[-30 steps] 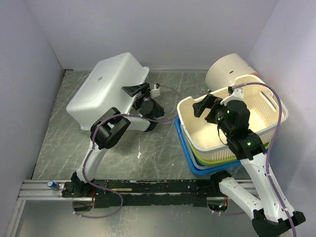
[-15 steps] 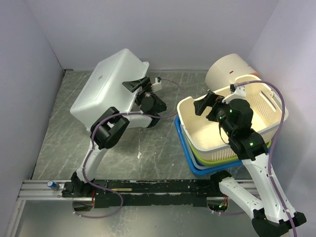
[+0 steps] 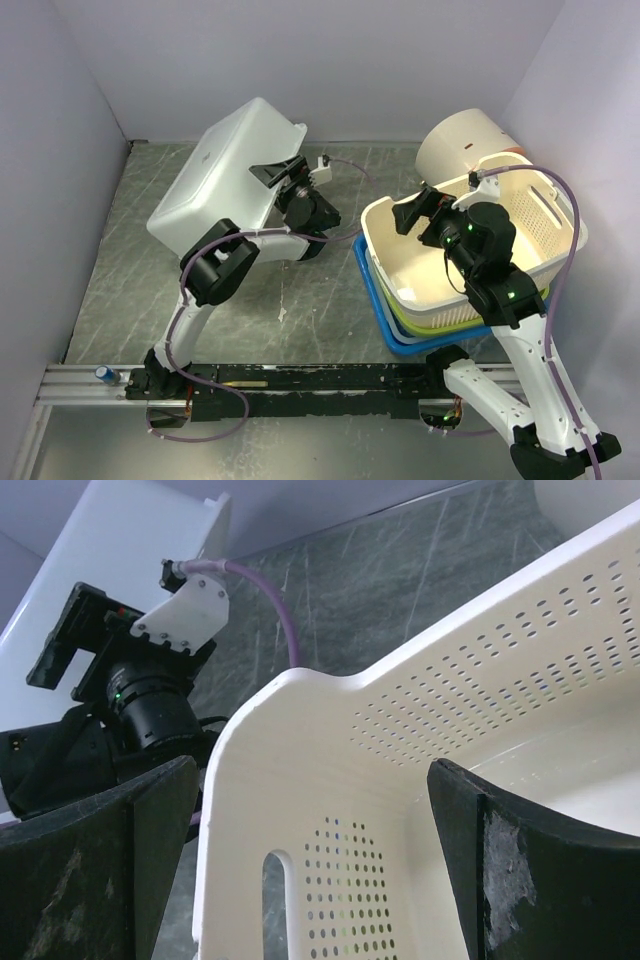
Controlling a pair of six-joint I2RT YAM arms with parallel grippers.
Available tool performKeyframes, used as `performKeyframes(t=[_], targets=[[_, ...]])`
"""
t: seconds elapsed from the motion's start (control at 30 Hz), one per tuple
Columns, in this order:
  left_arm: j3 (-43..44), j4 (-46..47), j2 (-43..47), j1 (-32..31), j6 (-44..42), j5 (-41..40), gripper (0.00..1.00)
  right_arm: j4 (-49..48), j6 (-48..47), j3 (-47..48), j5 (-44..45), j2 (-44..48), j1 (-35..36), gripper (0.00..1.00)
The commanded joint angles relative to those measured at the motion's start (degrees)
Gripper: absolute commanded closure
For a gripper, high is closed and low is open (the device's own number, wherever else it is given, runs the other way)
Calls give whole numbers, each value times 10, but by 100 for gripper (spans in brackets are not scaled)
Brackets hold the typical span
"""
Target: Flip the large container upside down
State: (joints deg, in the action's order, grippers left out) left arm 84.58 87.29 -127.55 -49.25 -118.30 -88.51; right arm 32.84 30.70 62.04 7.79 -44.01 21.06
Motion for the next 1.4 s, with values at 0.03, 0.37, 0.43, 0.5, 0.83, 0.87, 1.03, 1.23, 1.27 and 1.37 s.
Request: performKeyframes(t=[0.03,0.37,0.43,0.5,0.83,0.87,1.03,1.23,1.27,1.37], targets=[[17,168,64,-23,-68,-73,6,-11,3,9,-13,3,-4,0],[-2,169,82,-32,-31,-73,6,-30,22,-5,-37,3,-4,0],[-21,169,82,-35,-15,-73,6,-31,25,-7,-43,3,-4,0],[-41,170,84,-38,1,-73,6,-30,25,-10,-49,2,-4,0],[-59,170,80,-77,92,-73,6,24,-43,114,-21,-90,-4,0],[-61,170,83,-77,101,-73,7,26,-45,126,-23,-96,-3,0],[-78,170,95,-69,137,-71,6,-12,-41,124,-43,-89,-4,0],[-200,168,117,-16,242,-52,6,-34,-29,103,-78,-92,-4,0],[-212,168,119,-6,253,-48,6,-37,-28,101,-87,-95,-4,0],[-225,168,111,23,258,-41,6,-48,-22,95,-103,-108,-4,0]])
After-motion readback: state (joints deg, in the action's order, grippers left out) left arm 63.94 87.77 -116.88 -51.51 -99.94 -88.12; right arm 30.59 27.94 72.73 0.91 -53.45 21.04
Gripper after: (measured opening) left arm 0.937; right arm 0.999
